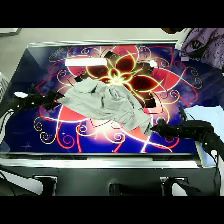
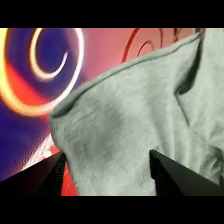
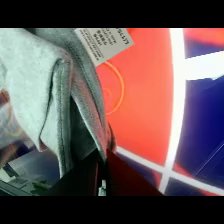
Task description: Fold the clothes and pants, and hang the long-sleeved shirts on hangers.
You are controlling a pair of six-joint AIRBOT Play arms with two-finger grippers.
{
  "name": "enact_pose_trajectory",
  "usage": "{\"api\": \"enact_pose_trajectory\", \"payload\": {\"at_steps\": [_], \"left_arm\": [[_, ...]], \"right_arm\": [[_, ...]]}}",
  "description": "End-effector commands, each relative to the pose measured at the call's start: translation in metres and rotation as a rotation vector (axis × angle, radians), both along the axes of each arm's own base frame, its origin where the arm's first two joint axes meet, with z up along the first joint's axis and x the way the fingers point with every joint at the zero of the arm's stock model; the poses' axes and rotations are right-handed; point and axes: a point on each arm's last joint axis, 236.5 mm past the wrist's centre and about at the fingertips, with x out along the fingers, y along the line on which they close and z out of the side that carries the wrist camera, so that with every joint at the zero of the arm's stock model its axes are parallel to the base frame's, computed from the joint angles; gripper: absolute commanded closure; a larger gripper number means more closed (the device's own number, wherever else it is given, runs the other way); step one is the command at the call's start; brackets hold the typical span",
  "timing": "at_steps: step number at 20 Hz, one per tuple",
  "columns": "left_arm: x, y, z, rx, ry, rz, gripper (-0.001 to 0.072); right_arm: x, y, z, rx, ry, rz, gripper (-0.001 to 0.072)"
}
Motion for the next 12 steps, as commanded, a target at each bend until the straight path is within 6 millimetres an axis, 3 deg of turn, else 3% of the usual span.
{"api": "enact_pose_trajectory", "payload": {"at_steps": [1, 2, 4, 6, 7, 9, 11, 12], "left_arm": [[0.009, -0.013, -0.015, 0.009, 0.000, -0.025, 0.0462], [0.011, -0.019, -0.014, 0.006, -0.003, -0.041, 0.0702], [0.024, -0.025, 0.008, 0.018, -0.060, -0.075, 0.0694], [0.046, -0.022, 0.062, 0.032, -0.166, -0.096, 0.0696], [0.056, -0.018, 0.099, 0.054, -0.239, -0.105, 0.0697], [0.070, -0.003, 0.196, 0.137, -0.417, -0.109, 0.0697], [0.064, 0.014, 0.310, 0.256, -0.610, -0.088, 0.0697], [0.051, 0.023, 0.370, 0.322, -0.707, -0.058, 0.0697]], "right_arm": [[-0.003, 0.002, 0.016, 0.002, -0.023, 0.003, 0.0679], [-0.002, 0.002, 0.020, -0.003, -0.039, -0.001, 0.0679], [0.004, -0.001, 0.035, -0.020, -0.081, -0.006, 0.0680], [0.023, -0.012, 0.063, -0.075, -0.158, -0.009, 0.0680], [0.038, -0.021, 0.084, -0.118, -0.213, -0.008, 0.0680], [0.070, -0.042, 0.146, -0.224, -0.350, -0.023, 0.0680], [0.095, -0.063, 0.233, -0.361, -0.541, -0.034, 0.0680], [0.099, -0.071, 0.277, -0.428, -0.636, -0.037, 0.0680]]}}
